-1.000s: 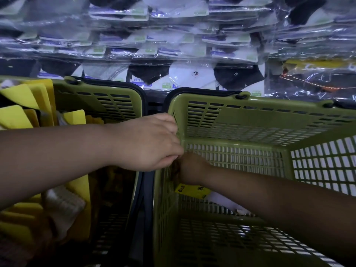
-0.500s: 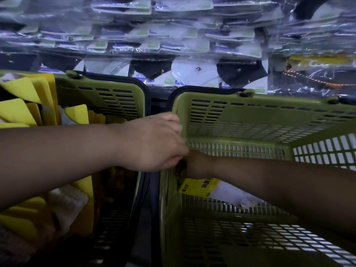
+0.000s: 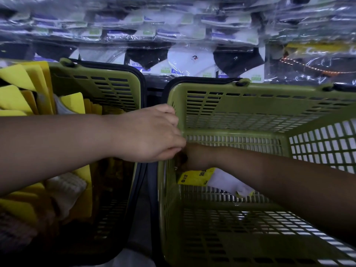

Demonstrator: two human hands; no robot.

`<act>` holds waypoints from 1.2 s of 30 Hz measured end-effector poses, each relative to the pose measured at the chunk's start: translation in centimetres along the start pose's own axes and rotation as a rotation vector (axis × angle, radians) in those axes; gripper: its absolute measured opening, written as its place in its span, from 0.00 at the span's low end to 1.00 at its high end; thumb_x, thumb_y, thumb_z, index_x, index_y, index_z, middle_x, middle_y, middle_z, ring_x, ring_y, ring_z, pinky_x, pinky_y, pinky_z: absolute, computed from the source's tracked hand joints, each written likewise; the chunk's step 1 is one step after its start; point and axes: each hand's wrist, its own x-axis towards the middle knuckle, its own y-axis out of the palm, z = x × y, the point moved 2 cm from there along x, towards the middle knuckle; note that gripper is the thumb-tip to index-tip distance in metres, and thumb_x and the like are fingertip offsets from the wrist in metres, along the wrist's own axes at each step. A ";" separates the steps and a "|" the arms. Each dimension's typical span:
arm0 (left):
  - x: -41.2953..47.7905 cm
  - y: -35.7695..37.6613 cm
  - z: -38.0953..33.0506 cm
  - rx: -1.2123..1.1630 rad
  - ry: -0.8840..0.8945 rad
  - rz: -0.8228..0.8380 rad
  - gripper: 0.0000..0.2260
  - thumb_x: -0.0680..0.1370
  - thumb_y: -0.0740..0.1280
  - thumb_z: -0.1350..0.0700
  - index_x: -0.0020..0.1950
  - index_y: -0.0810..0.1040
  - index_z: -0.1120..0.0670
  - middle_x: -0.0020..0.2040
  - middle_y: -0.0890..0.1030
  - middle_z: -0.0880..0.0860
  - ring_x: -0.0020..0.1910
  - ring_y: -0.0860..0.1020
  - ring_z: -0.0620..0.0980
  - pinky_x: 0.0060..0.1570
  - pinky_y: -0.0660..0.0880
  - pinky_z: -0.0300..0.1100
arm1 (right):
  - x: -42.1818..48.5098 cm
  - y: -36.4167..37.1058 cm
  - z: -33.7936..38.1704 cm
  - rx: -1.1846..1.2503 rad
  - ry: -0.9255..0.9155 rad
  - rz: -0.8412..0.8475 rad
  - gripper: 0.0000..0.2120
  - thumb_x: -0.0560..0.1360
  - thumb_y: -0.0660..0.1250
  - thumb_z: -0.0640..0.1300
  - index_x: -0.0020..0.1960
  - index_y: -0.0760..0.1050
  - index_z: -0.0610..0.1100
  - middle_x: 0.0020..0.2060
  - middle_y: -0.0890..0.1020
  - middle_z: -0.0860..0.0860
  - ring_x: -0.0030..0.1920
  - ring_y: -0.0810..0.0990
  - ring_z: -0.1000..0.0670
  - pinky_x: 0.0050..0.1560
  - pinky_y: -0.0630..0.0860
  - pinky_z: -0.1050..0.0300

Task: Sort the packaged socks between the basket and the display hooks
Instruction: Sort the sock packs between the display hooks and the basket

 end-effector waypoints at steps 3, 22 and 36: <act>0.0 0.1 0.0 0.002 0.005 0.004 0.14 0.79 0.55 0.51 0.39 0.76 0.49 0.35 0.79 0.44 0.38 0.74 0.49 0.56 0.63 0.42 | -0.7 0.1 -0.5 0.031 0.006 0.069 0.17 0.71 0.73 0.49 0.57 0.78 0.44 0.55 0.81 0.49 0.51 0.77 0.52 0.44 0.68 0.63; 0.1 0.4 0.1 0.034 0.001 -0.036 0.14 0.79 0.54 0.51 0.37 0.76 0.49 0.34 0.78 0.45 0.37 0.74 0.49 0.54 0.66 0.45 | 0.5 0.6 -0.2 -0.030 0.097 -0.175 0.15 0.76 0.66 0.47 0.58 0.76 0.38 0.56 0.79 0.39 0.54 0.78 0.42 0.50 0.72 0.57; 0.2 0.5 0.1 0.054 -0.021 -0.039 0.16 0.80 0.52 0.50 0.38 0.75 0.49 0.34 0.77 0.45 0.38 0.73 0.49 0.56 0.65 0.43 | 0.3 1.6 -0.6 0.469 0.178 -0.200 0.05 0.70 0.69 0.32 0.45 0.81 0.37 0.45 0.83 0.39 0.49 0.82 0.43 0.53 0.78 0.45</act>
